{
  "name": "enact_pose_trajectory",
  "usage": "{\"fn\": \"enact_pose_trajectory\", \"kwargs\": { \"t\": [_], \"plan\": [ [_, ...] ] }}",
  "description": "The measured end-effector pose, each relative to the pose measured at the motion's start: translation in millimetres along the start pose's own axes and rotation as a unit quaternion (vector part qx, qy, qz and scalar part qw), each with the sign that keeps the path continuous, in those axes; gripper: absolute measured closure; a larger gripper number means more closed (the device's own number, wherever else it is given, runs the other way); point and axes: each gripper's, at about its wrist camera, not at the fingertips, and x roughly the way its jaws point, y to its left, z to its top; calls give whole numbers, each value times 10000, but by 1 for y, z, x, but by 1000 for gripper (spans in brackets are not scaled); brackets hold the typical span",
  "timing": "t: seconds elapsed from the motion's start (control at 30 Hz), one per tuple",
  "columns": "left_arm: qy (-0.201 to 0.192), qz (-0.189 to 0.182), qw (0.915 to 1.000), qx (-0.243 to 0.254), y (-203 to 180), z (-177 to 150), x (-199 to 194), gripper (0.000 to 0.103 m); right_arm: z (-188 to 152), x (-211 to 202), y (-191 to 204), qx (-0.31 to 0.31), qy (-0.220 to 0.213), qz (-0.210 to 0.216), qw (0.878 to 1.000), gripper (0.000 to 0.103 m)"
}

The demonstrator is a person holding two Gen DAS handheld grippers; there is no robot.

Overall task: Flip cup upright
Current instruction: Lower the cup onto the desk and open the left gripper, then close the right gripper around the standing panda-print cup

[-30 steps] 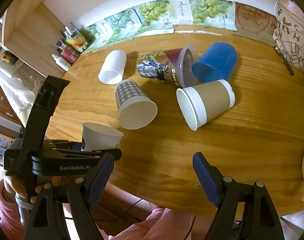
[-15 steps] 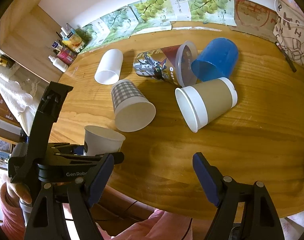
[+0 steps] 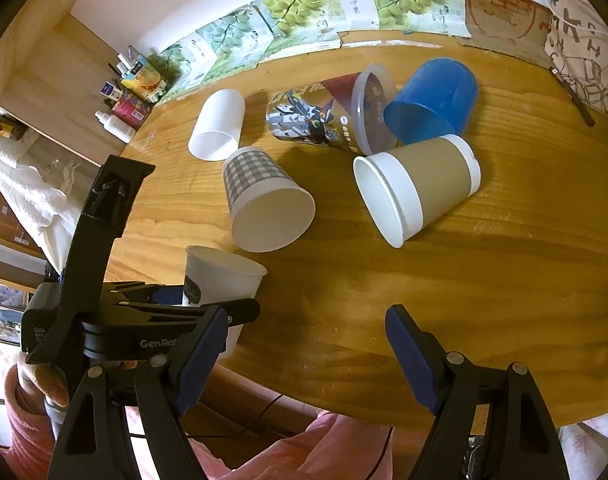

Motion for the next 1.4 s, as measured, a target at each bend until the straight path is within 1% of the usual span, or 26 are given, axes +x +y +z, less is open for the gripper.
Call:
{"fn": "enact_pose_trajectory", "kwargs": {
  "t": [0.07,0.13,0.3,0.5,0.7,0.83,0.93,0.97,1.07,1.17,1.2,1.27,1.33,1.4],
  "plan": [
    [-4,-30,10000,-28,2,0,0,24,0,0,-2,38,-1,-2,10000,21],
    [-32,-51,10000,-61,6,-1,-2,21,0,-1,-3,84,-1,2,10000,21],
    [-103,-270,9995,-84,17,-3,-8,21,0,-1,-8,177,3,3,9998,21],
    [-289,-390,9988,37,24,-10,-24,21,-1,0,-10,319,32,65,9995,21],
    [-721,-426,9962,248,26,-25,-45,21,-3,4,-4,509,82,209,9985,21],
    [-1158,-364,9918,407,34,-37,-59,21,-4,10,-1,665,112,372,9970,21],
    [-1398,-283,9887,455,38,-45,-65,21,-5,16,0,813,169,495,9953,21],
    [-1447,-200,9883,442,40,-48,-66,21,-5,19,0,878,196,552,9944,21],
    [-1592,-142,9862,426,46,-55,-67,21,-7,27,1,1063,257,681,9917,21],
    [-1906,41,9811,329,46,-64,-69,21,-8,35,3,1220,310,792,9889,21],
    [-2022,41,9789,279,48,-69,-70,21,-8,38,4,1271,329,823,9879,21],
    [-2127,-24,9769,203,54,-75,-72,21,-8,45,7,1342,372,892,9862,21],
    [-2170,-64,9761,134,60,-81,-73,21,-9,51,9,1434,385,906,9848,21],
    [-2204,-28,9753,144,64,-87,-73,21,-8,56,12,1477,407,898,9841,21]
  ]
}}
